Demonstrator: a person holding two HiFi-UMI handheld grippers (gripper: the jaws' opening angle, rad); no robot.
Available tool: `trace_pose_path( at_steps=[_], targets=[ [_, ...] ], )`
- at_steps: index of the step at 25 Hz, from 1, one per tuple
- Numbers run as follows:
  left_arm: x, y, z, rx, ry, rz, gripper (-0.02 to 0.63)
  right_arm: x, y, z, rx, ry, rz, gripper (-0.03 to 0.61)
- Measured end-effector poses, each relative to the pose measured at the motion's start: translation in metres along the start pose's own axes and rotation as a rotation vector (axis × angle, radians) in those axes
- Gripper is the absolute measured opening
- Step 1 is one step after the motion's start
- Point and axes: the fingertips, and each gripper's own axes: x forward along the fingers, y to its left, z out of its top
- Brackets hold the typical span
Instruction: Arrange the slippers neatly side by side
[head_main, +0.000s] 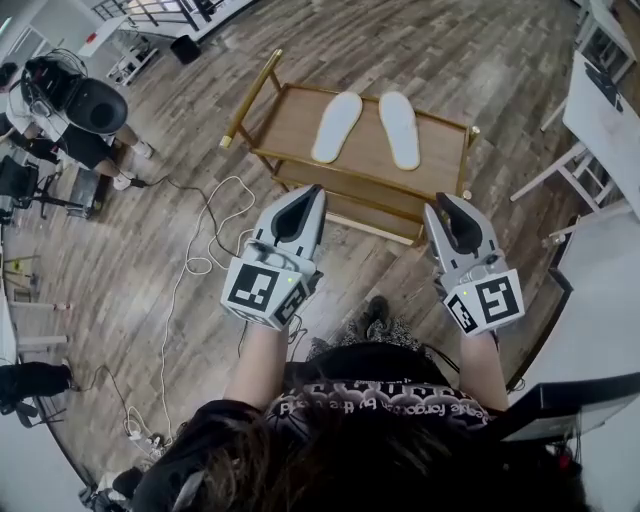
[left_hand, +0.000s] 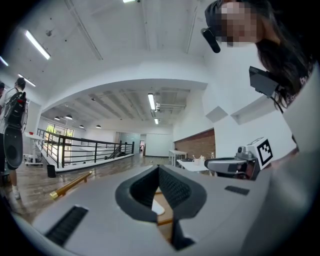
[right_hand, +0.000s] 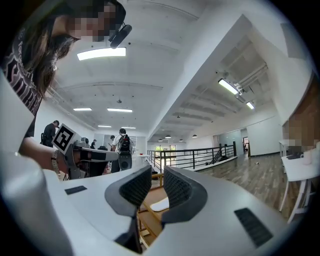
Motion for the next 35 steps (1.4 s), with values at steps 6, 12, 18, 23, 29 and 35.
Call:
trace_pose_path(
  at_steps=[6,12,18,23,29,35],
  targets=[
    [0.038,0.018,-0.003,0.002,0.019,0.012,0.0,0.035,-0.03,-0.011,0.016,0.021,0.022,0.075],
    [0.062,0.038,-0.017,-0.025,0.052,0.007,0.0,0.063,-0.047,-0.018,0.018,0.042,0.018,0.075],
    [0.097,0.074,-0.031,-0.021,0.087,-0.043,0.0,0.102,-0.072,-0.031,0.025,0.073,-0.041,0.075],
    [0.139,0.114,-0.028,-0.015,0.092,-0.101,0.0,0.142,-0.091,-0.032,0.027,0.083,-0.107,0.075],
    [0.185,0.144,-0.02,-0.014,0.083,-0.192,0.0,0.186,-0.111,-0.037,0.032,0.097,-0.185,0.075],
    [0.205,0.159,-0.029,-0.016,0.114,-0.243,0.0,0.209,-0.124,-0.061,0.049,0.153,-0.231,0.075]
  ],
)
